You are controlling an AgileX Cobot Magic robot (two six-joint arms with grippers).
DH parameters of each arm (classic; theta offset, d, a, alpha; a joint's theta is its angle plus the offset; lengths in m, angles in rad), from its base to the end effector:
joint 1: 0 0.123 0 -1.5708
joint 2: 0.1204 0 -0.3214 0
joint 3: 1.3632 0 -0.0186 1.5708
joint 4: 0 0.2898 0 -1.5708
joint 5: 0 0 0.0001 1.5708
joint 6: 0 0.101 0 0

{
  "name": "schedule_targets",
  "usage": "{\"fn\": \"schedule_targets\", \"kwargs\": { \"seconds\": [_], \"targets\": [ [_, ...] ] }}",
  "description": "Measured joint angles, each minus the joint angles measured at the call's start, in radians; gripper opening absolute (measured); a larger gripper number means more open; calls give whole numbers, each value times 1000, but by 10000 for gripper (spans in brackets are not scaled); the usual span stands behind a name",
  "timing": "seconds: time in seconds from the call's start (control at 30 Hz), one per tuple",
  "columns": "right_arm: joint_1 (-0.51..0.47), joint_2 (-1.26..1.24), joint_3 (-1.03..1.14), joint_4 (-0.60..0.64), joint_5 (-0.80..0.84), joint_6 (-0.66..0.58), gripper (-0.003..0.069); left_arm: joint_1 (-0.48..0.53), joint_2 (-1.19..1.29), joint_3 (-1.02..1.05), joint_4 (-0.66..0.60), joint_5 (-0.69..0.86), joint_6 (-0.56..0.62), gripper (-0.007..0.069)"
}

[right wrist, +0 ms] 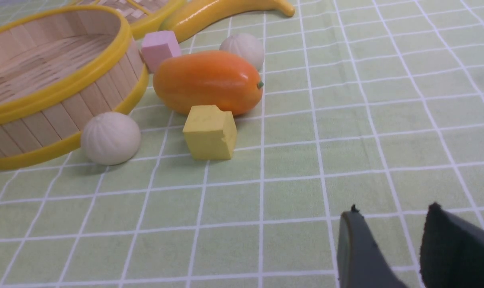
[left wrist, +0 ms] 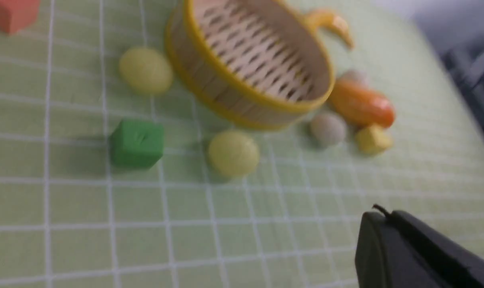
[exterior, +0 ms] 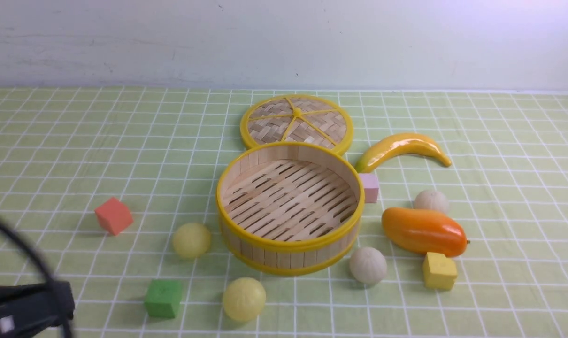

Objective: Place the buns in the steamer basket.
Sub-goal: Use the left arm to grab a steamed stuffed bun

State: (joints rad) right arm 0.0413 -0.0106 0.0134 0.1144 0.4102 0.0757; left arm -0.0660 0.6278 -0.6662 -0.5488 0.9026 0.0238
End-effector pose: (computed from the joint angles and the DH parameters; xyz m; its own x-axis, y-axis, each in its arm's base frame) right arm 0.0631 0.0072 0.1690 -0.3275 0.1661 -0.9301 -0.0259 0.9825 0.1846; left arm 0.1171 -0.0492 0.3371 -0.7292 -0.2553 -0.6349 0.1389 0.8533 -0.5026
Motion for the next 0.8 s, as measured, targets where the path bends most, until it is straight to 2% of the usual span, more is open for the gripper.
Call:
{"fn": "schedule_targets", "kwargs": {
  "seconds": [0.13, 0.3, 0.37, 0.53, 0.7, 0.8],
  "targets": [
    [0, 0, 0, 0, 0, 0, 239, 0, 263, -108, 105, 63, 21, -13],
    [0, 0, 0, 0, 0, 0, 239, -38, 486, -185, 142, 20, 27, -13],
    [0, 0, 0, 0, 0, 0, 239, -130, 573, -225, 183, -1, 24, -13],
    [0, 0, 0, 0, 0, 0, 239, -260, 707, -311, 317, -18, -57, -13],
    [0, 0, 0, 0, 0, 0, 239, -268, 845, -430, 419, -27, -90, -13],
    [0, 0, 0, 0, 0, 0, 239, -268, 914, -483, 439, -29, -80, -11]
  ]
}}
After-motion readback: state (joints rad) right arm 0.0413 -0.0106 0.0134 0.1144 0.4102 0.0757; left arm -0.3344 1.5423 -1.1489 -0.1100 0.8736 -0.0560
